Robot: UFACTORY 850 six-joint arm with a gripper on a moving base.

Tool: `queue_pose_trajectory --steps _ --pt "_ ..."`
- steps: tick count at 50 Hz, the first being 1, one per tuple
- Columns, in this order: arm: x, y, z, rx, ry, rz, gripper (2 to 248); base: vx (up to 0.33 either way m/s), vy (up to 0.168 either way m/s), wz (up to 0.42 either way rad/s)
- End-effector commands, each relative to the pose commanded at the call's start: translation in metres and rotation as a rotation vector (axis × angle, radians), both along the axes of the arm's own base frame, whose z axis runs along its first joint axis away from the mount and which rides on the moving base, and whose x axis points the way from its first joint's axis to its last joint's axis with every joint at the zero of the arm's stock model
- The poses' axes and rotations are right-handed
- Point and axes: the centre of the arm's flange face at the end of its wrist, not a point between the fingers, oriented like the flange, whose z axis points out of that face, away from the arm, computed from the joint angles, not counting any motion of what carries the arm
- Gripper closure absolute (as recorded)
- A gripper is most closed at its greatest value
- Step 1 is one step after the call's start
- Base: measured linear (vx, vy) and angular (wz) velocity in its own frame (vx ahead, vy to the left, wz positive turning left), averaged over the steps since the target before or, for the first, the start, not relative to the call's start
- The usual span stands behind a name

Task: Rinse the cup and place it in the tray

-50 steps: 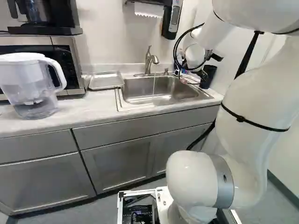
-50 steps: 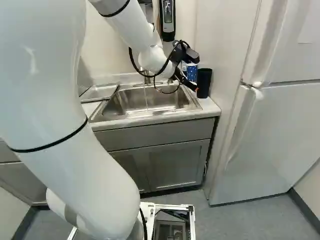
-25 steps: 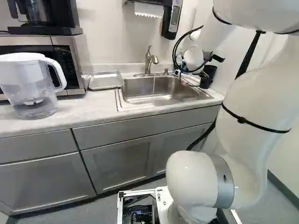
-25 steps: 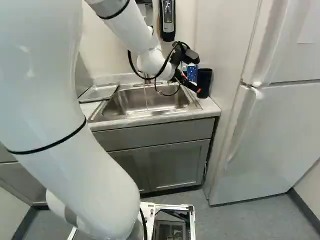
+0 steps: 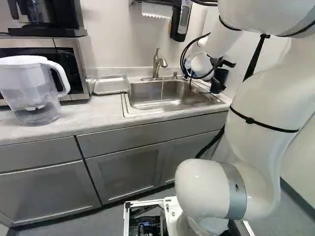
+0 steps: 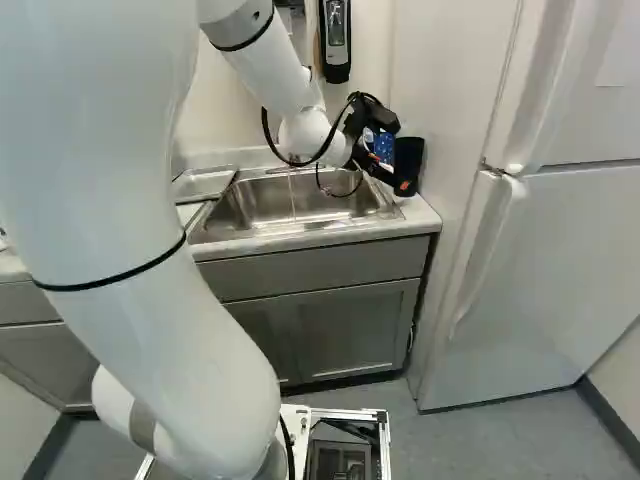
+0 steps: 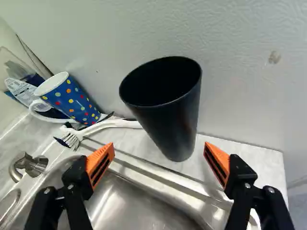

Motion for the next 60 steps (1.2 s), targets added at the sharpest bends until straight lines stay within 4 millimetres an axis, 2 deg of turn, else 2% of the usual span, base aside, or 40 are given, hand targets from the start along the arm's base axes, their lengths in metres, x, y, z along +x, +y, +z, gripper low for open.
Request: queue_pose_trajectory --steps 12,33,60 --pt "0.006 -0.003 0.001 -0.037 -0.008 -0.031 3 0.000 0.000 0.000" --pt "0.007 -0.009 -0.017 -0.088 0.022 -0.085 3 0.000 0.000 0.000" --pt "0.010 -0.011 -0.010 -0.179 -0.001 -0.154 3 0.000 0.000 0.000"
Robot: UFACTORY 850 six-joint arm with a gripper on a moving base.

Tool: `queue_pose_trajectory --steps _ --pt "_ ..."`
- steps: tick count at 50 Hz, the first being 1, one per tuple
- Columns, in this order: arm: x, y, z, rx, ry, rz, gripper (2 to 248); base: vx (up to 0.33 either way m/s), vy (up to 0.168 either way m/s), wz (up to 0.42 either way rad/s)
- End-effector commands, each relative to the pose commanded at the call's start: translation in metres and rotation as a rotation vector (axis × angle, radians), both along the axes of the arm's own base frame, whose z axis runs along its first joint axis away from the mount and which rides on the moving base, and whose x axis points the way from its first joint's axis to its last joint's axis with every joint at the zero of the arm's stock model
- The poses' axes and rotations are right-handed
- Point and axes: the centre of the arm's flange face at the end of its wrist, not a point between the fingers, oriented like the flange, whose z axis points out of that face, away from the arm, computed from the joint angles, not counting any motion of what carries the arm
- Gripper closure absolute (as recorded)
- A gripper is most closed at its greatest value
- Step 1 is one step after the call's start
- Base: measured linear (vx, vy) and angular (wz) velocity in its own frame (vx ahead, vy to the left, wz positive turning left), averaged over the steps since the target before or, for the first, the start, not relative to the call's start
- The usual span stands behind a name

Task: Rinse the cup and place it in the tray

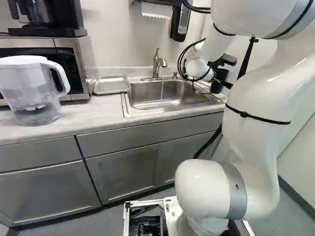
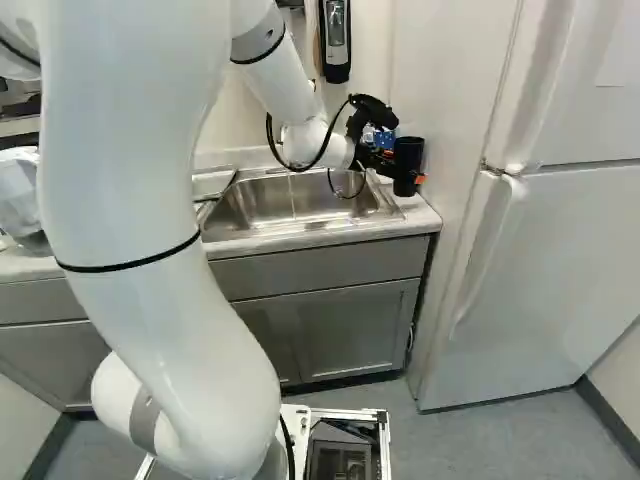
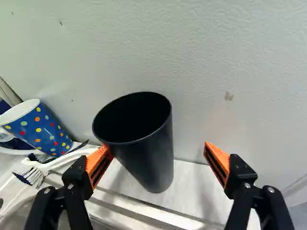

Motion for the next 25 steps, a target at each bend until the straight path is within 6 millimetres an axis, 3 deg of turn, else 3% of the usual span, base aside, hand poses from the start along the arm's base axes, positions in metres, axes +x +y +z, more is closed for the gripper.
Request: queue_pose_trajectory --steps 25 --pt "0.012 0.006 0.000 -0.003 -0.004 0.013 3 0.000 0.000 0.000"
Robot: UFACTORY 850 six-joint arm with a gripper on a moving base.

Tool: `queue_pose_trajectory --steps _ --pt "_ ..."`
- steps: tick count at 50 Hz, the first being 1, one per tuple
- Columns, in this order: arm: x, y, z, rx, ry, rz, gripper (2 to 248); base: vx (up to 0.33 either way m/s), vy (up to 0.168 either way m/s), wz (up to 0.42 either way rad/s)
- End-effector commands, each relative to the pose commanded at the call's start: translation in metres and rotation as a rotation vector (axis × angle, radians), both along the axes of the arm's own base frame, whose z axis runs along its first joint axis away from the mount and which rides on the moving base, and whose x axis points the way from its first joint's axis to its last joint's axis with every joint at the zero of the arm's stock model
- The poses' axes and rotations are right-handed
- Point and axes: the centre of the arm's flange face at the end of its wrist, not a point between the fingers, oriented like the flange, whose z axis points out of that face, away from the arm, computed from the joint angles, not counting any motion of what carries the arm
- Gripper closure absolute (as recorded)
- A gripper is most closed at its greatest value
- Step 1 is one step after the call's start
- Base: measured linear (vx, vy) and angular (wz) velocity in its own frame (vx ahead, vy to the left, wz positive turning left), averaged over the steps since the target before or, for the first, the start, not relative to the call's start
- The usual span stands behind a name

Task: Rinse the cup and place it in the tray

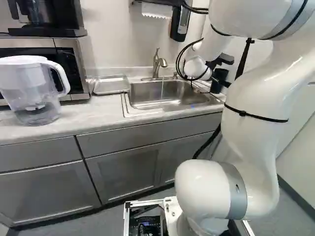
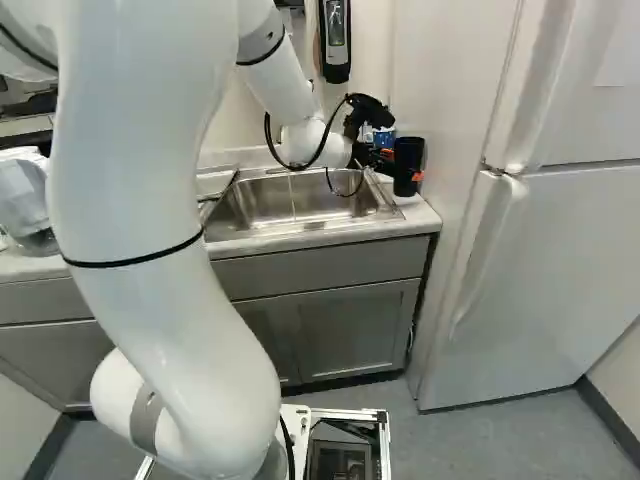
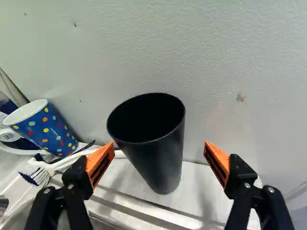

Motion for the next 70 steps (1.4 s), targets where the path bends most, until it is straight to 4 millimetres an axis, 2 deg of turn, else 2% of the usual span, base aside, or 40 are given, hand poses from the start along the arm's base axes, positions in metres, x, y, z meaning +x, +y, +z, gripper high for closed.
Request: queue_pose_trajectory --steps 22,23,27,28,32,33,38,39,56,70 --pt "0.003 0.000 0.000 0.000 -0.001 0.001 5 0.000 0.000 0.000" --pt "0.003 0.000 0.000 0.000 -0.001 0.001 38 0.000 0.000 0.000" --pt "0.003 0.000 0.000 0.000 -0.001 0.001 38 0.000 0.000 0.000" --pt "0.003 0.000 0.000 0.000 -0.001 0.001 76 0.000 0.000 0.000" --pt "0.003 0.000 0.000 0.000 -0.001 0.001 76 0.000 0.000 0.000" --pt "0.003 0.000 0.000 0.000 -0.001 0.001 113 0.000 0.000 0.000" --pt "0.003 0.000 0.000 0.000 -0.001 0.001 113 0.000 0.000 0.000" --pt "0.003 0.000 0.000 0.000 -0.001 0.001 126 0.000 0.000 0.000" --pt "0.001 0.001 0.015 -0.006 -0.029 0.003 126 0.000 0.000 0.000" --pt "-0.003 0.014 0.032 -0.010 -0.052 0.050 126 0.000 0.000 0.000"
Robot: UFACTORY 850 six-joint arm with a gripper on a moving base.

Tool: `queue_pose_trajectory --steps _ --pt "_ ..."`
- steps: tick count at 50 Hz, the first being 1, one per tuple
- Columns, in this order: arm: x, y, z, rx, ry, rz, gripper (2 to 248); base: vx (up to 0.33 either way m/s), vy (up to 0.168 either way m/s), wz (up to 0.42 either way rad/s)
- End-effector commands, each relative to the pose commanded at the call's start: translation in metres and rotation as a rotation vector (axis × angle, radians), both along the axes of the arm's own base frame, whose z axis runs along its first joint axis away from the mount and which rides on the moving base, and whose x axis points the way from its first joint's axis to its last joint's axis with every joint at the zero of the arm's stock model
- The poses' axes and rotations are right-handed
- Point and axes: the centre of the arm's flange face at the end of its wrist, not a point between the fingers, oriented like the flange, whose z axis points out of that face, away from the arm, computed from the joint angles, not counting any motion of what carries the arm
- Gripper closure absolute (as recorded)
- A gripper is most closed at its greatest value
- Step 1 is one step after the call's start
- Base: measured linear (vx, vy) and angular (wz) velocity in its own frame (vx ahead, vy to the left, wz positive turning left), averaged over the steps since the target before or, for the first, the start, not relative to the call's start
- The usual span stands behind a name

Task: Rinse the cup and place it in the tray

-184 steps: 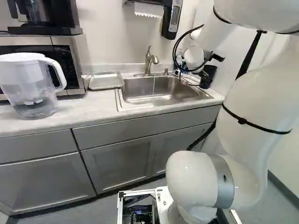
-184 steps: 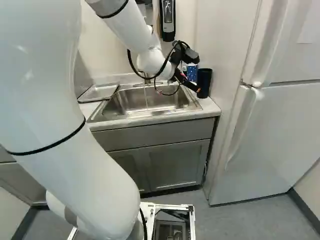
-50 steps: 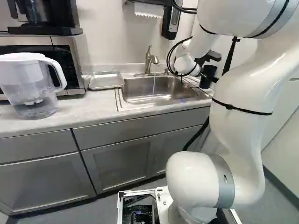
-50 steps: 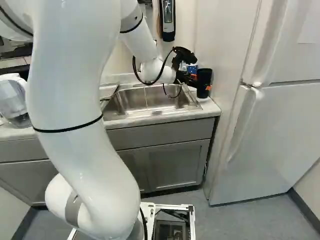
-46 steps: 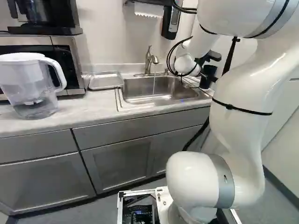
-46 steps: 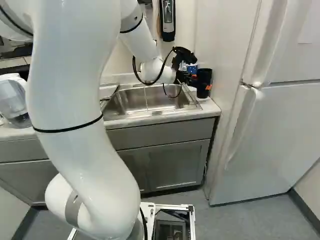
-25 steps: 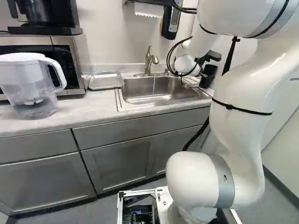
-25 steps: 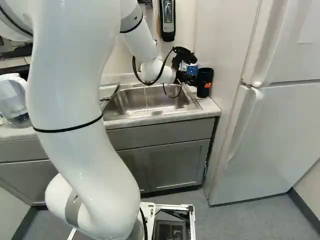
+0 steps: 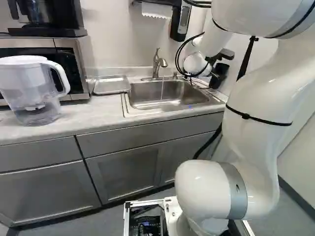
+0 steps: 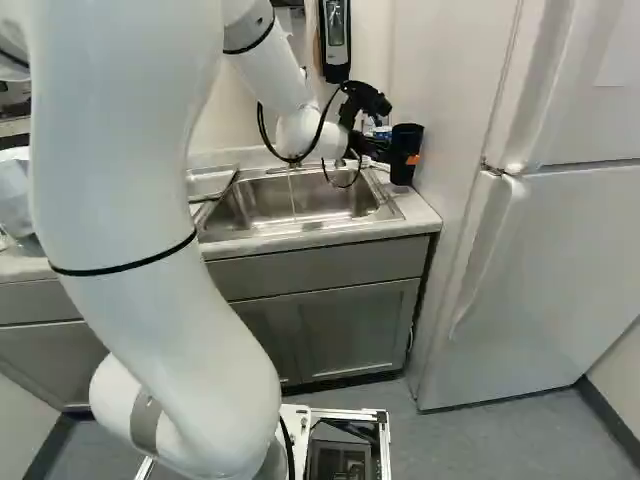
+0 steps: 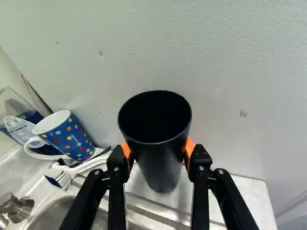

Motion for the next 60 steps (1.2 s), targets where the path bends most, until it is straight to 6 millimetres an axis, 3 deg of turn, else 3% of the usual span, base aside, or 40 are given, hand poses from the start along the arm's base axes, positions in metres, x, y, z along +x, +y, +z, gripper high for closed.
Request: queue_pose_trajectory --steps 37,60 --pt "-0.013 0.034 0.045 -0.018 -0.077 0.082 126 0.000 0.000 0.000" --pt "-0.016 0.055 0.044 -0.007 -0.062 0.162 126 0.000 0.000 0.000"
